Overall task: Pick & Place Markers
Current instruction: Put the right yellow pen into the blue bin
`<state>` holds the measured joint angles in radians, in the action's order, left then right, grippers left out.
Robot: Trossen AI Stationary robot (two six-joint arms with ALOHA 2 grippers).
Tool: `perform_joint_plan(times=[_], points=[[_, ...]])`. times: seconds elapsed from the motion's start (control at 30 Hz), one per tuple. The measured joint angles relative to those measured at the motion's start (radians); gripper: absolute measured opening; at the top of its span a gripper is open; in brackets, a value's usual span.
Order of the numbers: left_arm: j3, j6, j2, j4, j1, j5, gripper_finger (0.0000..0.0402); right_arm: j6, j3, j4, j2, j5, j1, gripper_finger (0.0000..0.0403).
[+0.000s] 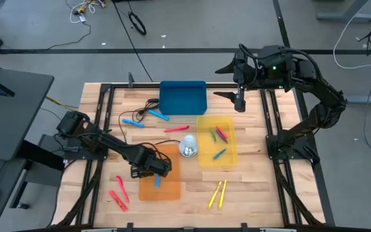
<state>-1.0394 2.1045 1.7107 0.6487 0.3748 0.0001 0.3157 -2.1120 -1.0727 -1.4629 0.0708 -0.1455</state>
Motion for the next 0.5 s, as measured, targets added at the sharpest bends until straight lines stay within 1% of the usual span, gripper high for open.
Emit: perform_joint_plan(times=[0.27,0.37,0.5], points=[[-0.033,-0.163,-0.092,0.020,-0.003,-0.188,0.0286,0.000,0.000,-0.030,-0.002,0.000,0.000,0.0327],[-0.055,-0.287,-0.122,0.020,-0.003,-0.243,0.0286,0.000,0.000,-0.048,-0.002,0.000,0.000,0.0327],[-0.084,-0.494,-0.153,0.020,-0.005,-0.334,0.0286,0.000,0.000,-0.069,-0.002,0.000,0.000,0.0327]])
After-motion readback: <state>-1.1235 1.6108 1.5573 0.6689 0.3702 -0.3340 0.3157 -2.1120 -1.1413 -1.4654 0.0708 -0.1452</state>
